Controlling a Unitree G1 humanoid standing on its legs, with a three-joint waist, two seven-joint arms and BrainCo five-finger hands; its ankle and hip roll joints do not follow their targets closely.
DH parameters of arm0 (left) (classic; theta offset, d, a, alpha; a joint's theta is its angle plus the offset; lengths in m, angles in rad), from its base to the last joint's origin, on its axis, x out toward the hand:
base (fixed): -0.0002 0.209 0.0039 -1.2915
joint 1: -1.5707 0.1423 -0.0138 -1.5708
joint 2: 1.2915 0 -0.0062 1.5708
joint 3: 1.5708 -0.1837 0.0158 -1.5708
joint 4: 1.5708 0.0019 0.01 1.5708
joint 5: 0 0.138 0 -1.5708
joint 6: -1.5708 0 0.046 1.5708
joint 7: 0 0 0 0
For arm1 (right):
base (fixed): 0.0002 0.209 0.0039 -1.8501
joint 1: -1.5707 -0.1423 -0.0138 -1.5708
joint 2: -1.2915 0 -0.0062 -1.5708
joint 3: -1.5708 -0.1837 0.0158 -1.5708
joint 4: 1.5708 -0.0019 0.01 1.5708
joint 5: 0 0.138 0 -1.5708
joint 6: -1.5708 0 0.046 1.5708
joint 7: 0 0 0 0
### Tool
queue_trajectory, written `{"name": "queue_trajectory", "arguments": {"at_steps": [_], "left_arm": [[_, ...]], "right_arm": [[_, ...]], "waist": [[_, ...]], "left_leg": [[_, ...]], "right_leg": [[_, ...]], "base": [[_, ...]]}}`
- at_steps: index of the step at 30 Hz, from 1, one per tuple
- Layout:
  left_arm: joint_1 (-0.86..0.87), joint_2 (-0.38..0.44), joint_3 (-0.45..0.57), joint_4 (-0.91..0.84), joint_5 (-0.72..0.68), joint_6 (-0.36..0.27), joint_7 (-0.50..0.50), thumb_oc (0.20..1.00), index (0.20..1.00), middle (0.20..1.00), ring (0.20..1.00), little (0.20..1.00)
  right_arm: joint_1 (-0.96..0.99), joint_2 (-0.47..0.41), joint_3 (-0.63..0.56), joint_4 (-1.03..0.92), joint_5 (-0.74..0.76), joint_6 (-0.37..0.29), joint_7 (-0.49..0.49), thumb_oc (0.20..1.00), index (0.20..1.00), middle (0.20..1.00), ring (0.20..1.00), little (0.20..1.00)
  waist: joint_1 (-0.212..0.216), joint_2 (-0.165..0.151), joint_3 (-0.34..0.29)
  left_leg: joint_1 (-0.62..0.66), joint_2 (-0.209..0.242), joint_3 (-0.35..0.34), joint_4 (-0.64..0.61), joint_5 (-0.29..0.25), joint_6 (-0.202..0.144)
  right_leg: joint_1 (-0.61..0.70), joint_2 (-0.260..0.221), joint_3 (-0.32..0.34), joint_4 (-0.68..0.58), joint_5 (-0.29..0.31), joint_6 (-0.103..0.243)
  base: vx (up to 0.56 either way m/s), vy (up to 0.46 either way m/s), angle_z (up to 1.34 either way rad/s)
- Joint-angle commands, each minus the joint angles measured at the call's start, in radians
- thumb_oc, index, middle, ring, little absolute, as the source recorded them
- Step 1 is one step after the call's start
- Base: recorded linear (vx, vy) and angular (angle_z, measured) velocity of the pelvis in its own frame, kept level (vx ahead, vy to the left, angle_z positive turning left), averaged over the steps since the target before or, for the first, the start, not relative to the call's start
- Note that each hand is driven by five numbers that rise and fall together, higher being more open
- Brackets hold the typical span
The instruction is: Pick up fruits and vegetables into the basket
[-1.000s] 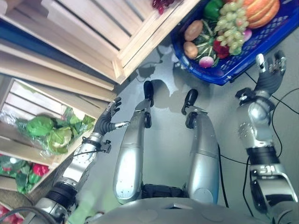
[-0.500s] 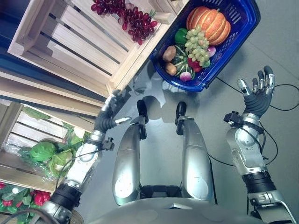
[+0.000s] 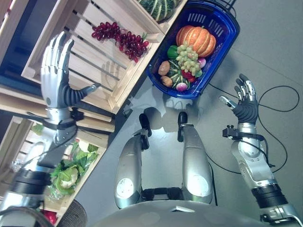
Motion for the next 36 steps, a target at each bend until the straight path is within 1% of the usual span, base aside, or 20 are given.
{"name": "queue_trajectory", "arguments": {"at_steps": [1,2,3,4,5,6,8,9,10,11,14,16,19,25,28,29,32,33,34,36], "left_arm": [[-0.010,0.031,0.017,0.009,0.111,0.121,0.019,1.000,1.000,1.000,1.000,1.000],[-0.028,0.058,0.005,0.017,0.128,0.150,-0.004,1.000,1.000,1.000,1.000,1.000],[-0.042,0.071,-0.007,0.022,0.136,0.160,-0.013,1.000,1.000,1.000,1.000,1.000],[-0.063,0.092,-0.023,0.031,0.145,0.177,-0.049,1.000,1.000,1.000,1.000,1.000],[-0.070,0.093,-0.025,0.032,0.144,0.179,-0.050,1.000,1.000,1.000,1.000,1.000],[-0.093,0.114,-0.053,0.043,0.163,0.192,-0.092,1.000,1.000,1.000,1.000,1.000],[-0.143,0.135,-0.096,0.056,0.173,0.213,-0.128,1.000,1.000,1.000,1.000,1.000],[-0.175,0.153,-0.121,0.062,0.176,0.232,-0.177,1.000,1.000,1.000,1.000,1.000],[-0.228,0.176,-0.165,0.085,0.147,0.248,-0.218,1.000,1.000,1.000,1.000,1.000],[-0.242,0.180,-0.176,0.093,0.138,0.249,-0.224,1.000,1.000,1.000,1.000,1.000],[-0.335,0.201,-0.240,0.146,0.060,0.267,-0.295,1.000,1.000,1.000,1.000,1.000],[-0.377,0.196,-0.274,0.195,0.014,0.279,-0.326,1.000,1.000,1.000,1.000,1.000],[-0.436,0.185,-0.326,0.288,0.002,0.283,-0.365,1.000,1.000,1.000,1.000,1.000],[-0.502,0.153,-0.386,0.442,-0.088,0.300,-0.409,1.000,1.000,1.000,1.000,1.000],[-0.516,0.132,-0.394,0.507,-0.123,0.294,-0.440,1.000,1.000,1.000,1.000,1.000],[-0.524,0.120,-0.395,0.544,-0.160,0.298,-0.466,1.000,1.000,1.000,1.000,1.000],[-0.534,0.094,-0.389,0.599,-0.194,0.308,-0.490,1.000,1.000,1.000,1.000,1.000],[-0.535,0.090,-0.387,0.611,-0.195,0.305,-0.491,1.000,1.000,1.000,1.000,1.000],[-0.543,0.076,-0.385,0.645,-0.198,0.317,-0.484,1.000,1.000,1.000,1.000,1.000],[-0.554,0.069,-0.384,0.668,-0.190,0.332,-0.477,1.000,1.000,1.000,1.000,1.000]], "right_arm": [[0.052,-0.057,-0.043,-0.082,-0.018,-0.034,0.062,1.000,1.000,1.000,1.000,1.000],[0.051,-0.073,-0.044,-0.087,-0.014,-0.033,0.080,1.000,1.000,1.000,1.000,1.000],[0.051,-0.082,-0.044,-0.089,-0.015,-0.031,0.087,1.000,1.000,1.000,1.000,1.000],[0.049,-0.095,-0.040,-0.089,-0.015,-0.027,0.098,1.000,1.000,1.000,1.000,1.000],[0.047,-0.094,-0.043,-0.090,-0.014,-0.027,0.099,1.000,1.000,1.000,1.000,1.000],[0.044,-0.104,-0.039,-0.088,-0.010,-0.020,0.116,1.000,1.000,1.000,1.000,1.000],[0.034,-0.120,-0.035,-0.085,-0.005,-0.009,0.135,1.000,1.000,1.000,1.000,1.000],[0.028,-0.131,-0.028,-0.085,-0.005,-0.005,0.146,1.000,1.000,1.000,1.000,1.000],[0.019,-0.144,-0.022,-0.081,-0.011,-0.005,0.159,1.000,1.000,1.000,1.000,1.000],[0.016,-0.146,-0.021,-0.081,-0.011,-0.003,0.161,1.000,1.000,1.000,1.000,1.000],[0.006,-0.161,-0.017,-0.091,0.001,0.014,0.187,1.000,1.000,1.000,1.000,1.000],[0.002,-0.165,-0.015,-0.091,-0.001,0.012,0.201,1.000,1.000,1.000,1.000,1.000],[0.001,-0.166,-0.019,-0.091,0.009,0.012,0.216,1.000,1.000,1.000,1.000,1.000],[0.000,-0.157,-0.030,-0.089,0.030,0.012,0.226,1.000,1.000,1.000,1.000,1.000],[-0.007,-0.149,-0.032,-0.088,0.048,0.019,0.225,1.000,1.000,1.000,1.000,1.000],[-0.011,-0.144,-0.031,-0.086,0.049,0.020,0.219,1.000,1.000,1.000,1.000,1.000],[-0.021,-0.135,-0.034,-0.087,0.042,0.033,0.209,1.000,1.000,1.000,1.000,1.000],[-0.023,-0.134,-0.034,-0.087,0.043,0.037,0.208,1.000,1.000,1.000,1.000,1.000],[-0.033,-0.128,-0.033,-0.083,0.050,0.048,0.203,1.000,1.000,1.000,1.000,1.000],[-0.039,-0.125,-0.034,-0.080,0.048,0.050,0.200,1.000,1.000,1.000,1.000,1.000]], "waist": [[-0.046,0.029,-0.045],[-0.060,0.035,-0.045],[-0.065,0.037,-0.045],[-0.076,0.041,-0.045],[-0.075,0.040,-0.045],[-0.086,0.044,-0.045],[-0.101,0.048,-0.045],[-0.113,0.050,-0.045],[-0.126,0.052,-0.045],[-0.127,0.053,-0.045],[-0.149,0.055,-0.045],[-0.162,0.054,-0.045],[-0.177,0.049,-0.045],[-0.195,0.046,-0.045],[-0.196,0.046,-0.045],[-0.197,0.046,-0.045],[-0.196,0.047,-0.045],[-0.197,0.047,-0.045],[-0.196,0.046,-0.045],[-0.197,0.045,-0.045]], "left_leg": [[0.012,-0.026,0.043,0.096,-0.124,0.016],[0.008,-0.026,0.049,0.100,-0.123,0.015],[0.004,-0.025,0.053,0.104,-0.124,0.015],[0.001,-0.024,0.057,0.110,-0.128,0.014],[-0.014,-0.021,0.072,0.104,-0.103,0.023],[-0.006,-0.022,0.063,0.114,-0.127,0.014],[-0.014,-0.020,0.071,0.120,-0.127,0.014],[-0.020,-0.019,0.075,0.122,-0.126,0.014],[-0.032,-0.017,0.081,0.127,-0.125,0.015],[-0.034,-0.016,0.082,0.128,-0.125,0.015],[-0.056,-0.013,0.094,0.135,-0.124,0.017],[-0.070,-0.011,0.102,0.136,-0.122,0.018],[-0.096,-0.004,0.113,0.143,-0.121,0.020],[-0.146,0.002,0.123,0.154,-0.117,0.022],[-0.166,0.003,0.125,0.160,-0.117,0.021],[-0.178,0.004,0.126,0.164,-0.118,0.022],[-0.201,0.003,0.126,0.170,-0.117,0.023],[-0.204,0.003,0.126,0.171,-0.117,0.023],[-0.219,0.004,0.126,0.177,-0.118,0.023],[-0.228,0.006,0.128,0.179,-0.119,0.024]], "right_leg": [[0.024,0.064,-0.042,-0.039,-0.013,0.003],[0.016,0.066,-0.031,-0.034,-0.015,0.001],[0.009,0.067,-0.025,-0.028,-0.017,0.000],[0.002,0.068,-0.017,-0.018,-0.023,0.000],[-0.014,0.065,-0.024,-0.026,0.003,-0.008],[-0.010,0.070,-0.008,-0.010,-0.024,-0.001],[-0.025,0.073,0.005,-0.002,-0.026,-0.002],[-0.034,0.078,0.013,0.002,-0.027,-0.003],[-0.051,0.082,0.024,0.011,-0.028,-0.003],[-0.054,0.083,0.026,0.013,-0.028,-0.003],[-0.088,0.093,0.044,0.028,-0.028,-0.005],[-0.109,0.100,0.053,0.034,-0.027,-0.005],[-0.142,0.107,0.065,0.044,-0.024,-0.005],[-0.204,0.116,0.080,0.066,-0.018,-0.004],[-0.226,0.119,0.083,0.076,-0.018,-0.004],[-0.238,0.119,0.084,0.079,-0.017,-0.004],[-0.261,0.120,0.085,0.086,-0.015,-0.004],[-0.265,0.120,0.085,0.088,-0.015,-0.004],[-0.279,0.120,0.086,0.094,-0.014,-0.003],[-0.289,0.121,0.087,0.096,-0.014,-0.003]], "base": [[0.16,0.162,-0.20],[0.06,0.103,-0.19],[0.08,0.118,-0.19],[-0.03,0.054,-0.17],[0.06,0.071,-0.19],[0.04,0.060,-0.20],[0.10,0.081,-0.20],[0.07,0.079,-0.23],[0.06,0.064,-0.22],[0.05,0.061,-0.17],[0.04,0.054,-0.17],[0.03,0.049,-0.15],[0.03,0.030,-0.14],[0.03,0.024,-0.08],[0.02,0.015,-0.06],[0.02,0.014,-0.04],[0.00,0.004,-0.01],[0.00,0.000,0.00],[0.02,0.012,0.04],[0.01,0.005,0.02]]}}
